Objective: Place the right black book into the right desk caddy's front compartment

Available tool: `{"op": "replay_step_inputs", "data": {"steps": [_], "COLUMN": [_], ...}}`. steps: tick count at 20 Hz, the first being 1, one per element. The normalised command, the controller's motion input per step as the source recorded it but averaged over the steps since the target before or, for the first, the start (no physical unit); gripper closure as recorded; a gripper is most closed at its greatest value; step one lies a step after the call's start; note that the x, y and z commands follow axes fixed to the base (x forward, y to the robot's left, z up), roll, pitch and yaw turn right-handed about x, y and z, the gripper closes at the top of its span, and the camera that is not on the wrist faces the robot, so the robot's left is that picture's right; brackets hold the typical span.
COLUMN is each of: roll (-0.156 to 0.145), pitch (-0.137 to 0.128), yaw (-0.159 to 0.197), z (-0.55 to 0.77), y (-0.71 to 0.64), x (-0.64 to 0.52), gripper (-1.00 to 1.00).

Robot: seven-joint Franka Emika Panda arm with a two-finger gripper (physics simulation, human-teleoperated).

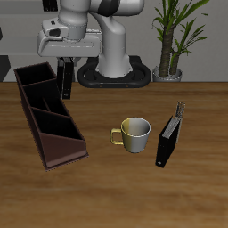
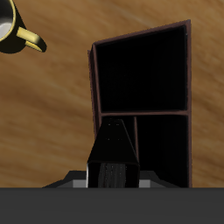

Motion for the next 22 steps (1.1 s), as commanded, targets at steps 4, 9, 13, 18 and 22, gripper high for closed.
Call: {"op": "replay_step_inputs", "data": {"steps": [4, 9, 13, 18, 22], "roll": [-0.026, 0.005, -0.002, 0.003, -0.001], "pitch": [0.001, 0.013, 0.011, 0.029, 0.024], "yaw": [-0.017, -0.008, -0.011, -0.012, -0.008], "z": [-0.09, -0.13, -0.08, -0.19, -0.13], "y": [-0.09, 0.01, -0.03, -0.03, -0.02], "x": [0.06, 0.03, 0.02, 0.00, 0.00], "gripper": [1.00, 1.00, 1.00, 1.00, 1.00]}}
